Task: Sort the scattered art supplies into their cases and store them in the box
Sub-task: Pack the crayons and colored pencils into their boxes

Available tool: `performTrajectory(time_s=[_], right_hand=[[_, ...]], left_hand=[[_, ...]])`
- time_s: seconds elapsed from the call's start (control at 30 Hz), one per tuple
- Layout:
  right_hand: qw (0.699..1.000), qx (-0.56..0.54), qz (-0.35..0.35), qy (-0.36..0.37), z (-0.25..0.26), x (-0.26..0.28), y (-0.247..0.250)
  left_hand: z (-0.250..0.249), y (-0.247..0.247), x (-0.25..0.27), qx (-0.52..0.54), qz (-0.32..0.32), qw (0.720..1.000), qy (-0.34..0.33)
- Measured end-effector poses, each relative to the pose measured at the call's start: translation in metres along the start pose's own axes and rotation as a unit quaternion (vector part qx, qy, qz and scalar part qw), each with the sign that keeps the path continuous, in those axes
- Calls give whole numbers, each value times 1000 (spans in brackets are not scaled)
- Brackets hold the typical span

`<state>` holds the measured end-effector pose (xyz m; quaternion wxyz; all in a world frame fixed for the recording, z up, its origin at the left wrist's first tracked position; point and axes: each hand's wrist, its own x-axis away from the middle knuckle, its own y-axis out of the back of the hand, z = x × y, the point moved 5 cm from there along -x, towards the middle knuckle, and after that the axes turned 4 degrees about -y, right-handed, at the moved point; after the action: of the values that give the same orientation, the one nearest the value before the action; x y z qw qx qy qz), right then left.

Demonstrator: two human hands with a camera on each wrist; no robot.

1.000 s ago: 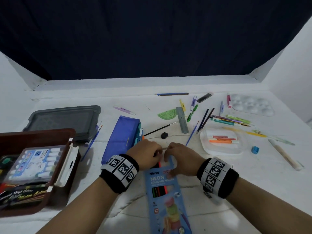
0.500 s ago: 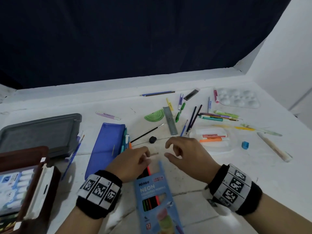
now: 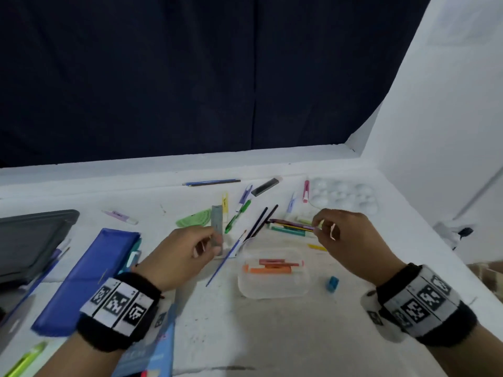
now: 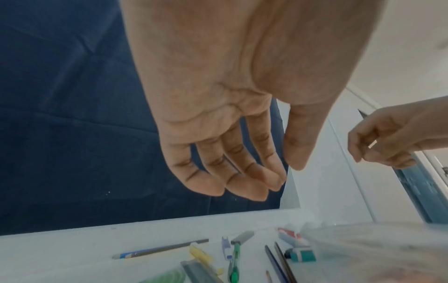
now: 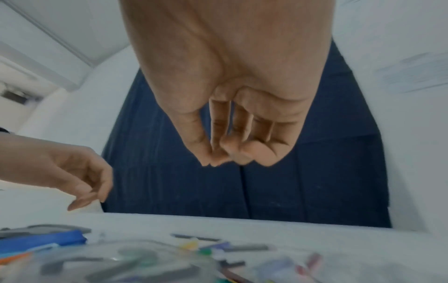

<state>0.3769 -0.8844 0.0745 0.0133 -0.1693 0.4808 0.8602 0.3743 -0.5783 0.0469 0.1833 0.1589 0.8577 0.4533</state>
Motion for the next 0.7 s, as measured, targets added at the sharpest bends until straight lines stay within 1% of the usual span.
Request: performTrajectory(time_s=[0.07,0.13,0.23,0.33,0.4,0.47,0.7], right_hand=[[998,22,59,-19,-38,-7,-5],[991,40,126,-29,-64,-11,-15],[976,72,202,-28,-84,-15,-30],[958,109,262,-33,-90,-17,-44],[949,131,285,-34,-93,-19,-52],[945,144,291,-26,-94,-21,-59],[932,185,311,-23,-94,-32,-71]], left_hand=[[5,-13,-21,1,33,999,15],[11,-26,-43,-8,62,997,41],[16,-48,-74,-44,105,992,61],[21,-65,-97,-89,142,983,81],[25,-74,-108,-106,160,977,93],[28,-79,-116,-109,170,974,103],[37,-84,-131,-83,175,972,132]])
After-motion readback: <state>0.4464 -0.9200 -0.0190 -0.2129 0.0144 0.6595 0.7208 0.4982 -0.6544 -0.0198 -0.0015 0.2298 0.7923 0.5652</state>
